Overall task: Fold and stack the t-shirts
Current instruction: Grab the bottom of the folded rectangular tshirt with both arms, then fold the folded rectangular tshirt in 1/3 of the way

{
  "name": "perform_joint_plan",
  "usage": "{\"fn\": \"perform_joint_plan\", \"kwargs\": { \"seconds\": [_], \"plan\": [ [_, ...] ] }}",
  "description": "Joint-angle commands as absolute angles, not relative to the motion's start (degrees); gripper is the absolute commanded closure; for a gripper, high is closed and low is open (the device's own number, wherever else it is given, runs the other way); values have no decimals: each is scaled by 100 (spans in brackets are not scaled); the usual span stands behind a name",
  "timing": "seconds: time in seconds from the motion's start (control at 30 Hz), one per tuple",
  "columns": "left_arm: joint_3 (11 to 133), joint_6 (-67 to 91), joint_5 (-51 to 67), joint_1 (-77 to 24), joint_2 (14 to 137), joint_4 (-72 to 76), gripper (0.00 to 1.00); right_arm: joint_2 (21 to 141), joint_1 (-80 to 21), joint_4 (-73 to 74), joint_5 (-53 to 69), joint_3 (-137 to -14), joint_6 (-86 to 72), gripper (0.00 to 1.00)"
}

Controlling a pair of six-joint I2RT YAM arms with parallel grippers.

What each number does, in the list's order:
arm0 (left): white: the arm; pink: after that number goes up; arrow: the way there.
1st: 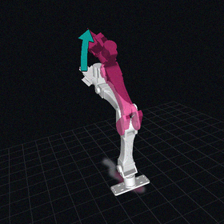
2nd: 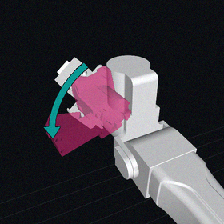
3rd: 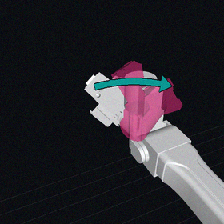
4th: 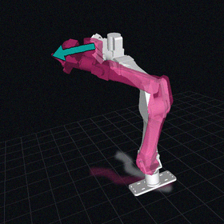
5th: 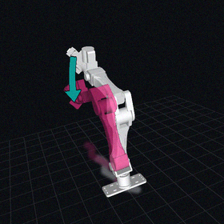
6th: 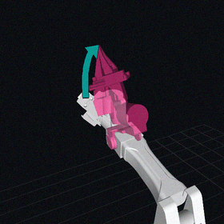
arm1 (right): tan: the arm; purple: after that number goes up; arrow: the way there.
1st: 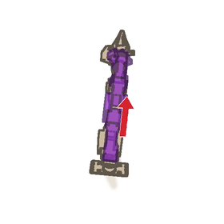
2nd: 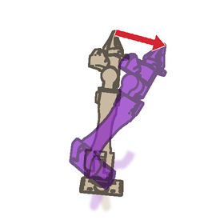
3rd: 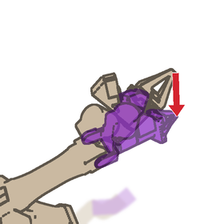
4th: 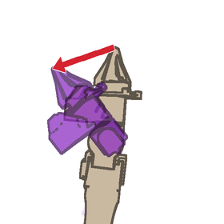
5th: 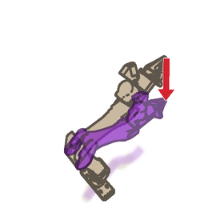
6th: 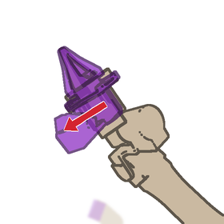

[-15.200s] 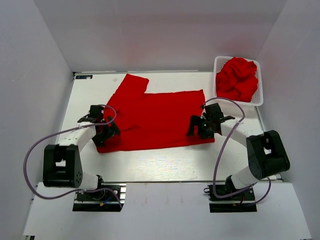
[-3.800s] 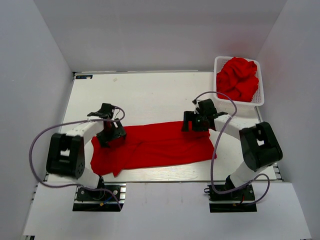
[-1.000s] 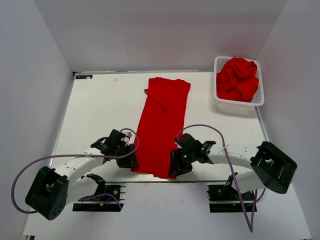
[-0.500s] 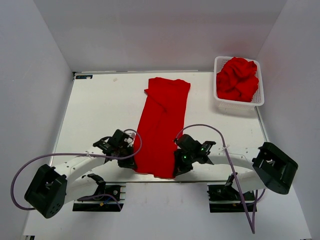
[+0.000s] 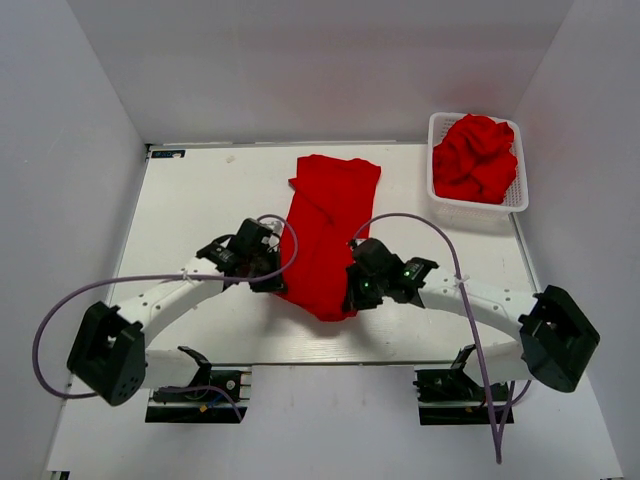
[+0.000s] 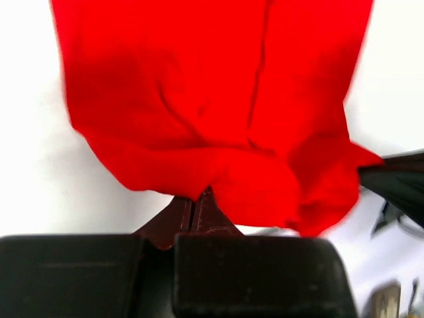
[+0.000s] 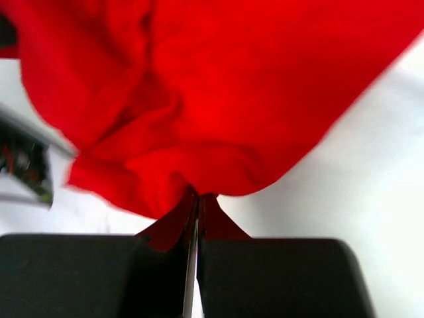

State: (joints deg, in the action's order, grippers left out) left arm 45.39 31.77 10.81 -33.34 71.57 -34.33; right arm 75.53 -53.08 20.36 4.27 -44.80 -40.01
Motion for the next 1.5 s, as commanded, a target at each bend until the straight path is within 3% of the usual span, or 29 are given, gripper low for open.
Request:
{"fn": "perform_joint_plan", "kwargs": {
  "seconds": [0.0, 0.57, 1.33, 1.4, 1.43, 1.47],
  "plan": [
    [5026, 3330, 370, -3287, 7505, -3410, 100, 7760, -4967, 2268, 26, -4877, -3684, 100],
    [8269, 2769, -466, -2954, 9984, -3718, 100, 8850, -3419, 2250, 237, -6328, -2523, 100],
    [9615, 2126, 229, -2426, 11636, -3340, 100, 10467, -2479, 1995, 923, -7611, -1907, 100],
    [9903, 2285, 1, -2286, 11898, -3287, 88, 10704, -2373, 1907, 739, -7891, -2239, 100],
    [10097, 2381, -96, -2224, 12040, -3357, 74, 10984, -2199, 1838, 695, -8119, -2319, 100],
    [10325, 2382, -97, -2084, 12180, -3410, 40, 11099, -2154, 1863, 720, -8260, -2547, 89]
  ]
}}
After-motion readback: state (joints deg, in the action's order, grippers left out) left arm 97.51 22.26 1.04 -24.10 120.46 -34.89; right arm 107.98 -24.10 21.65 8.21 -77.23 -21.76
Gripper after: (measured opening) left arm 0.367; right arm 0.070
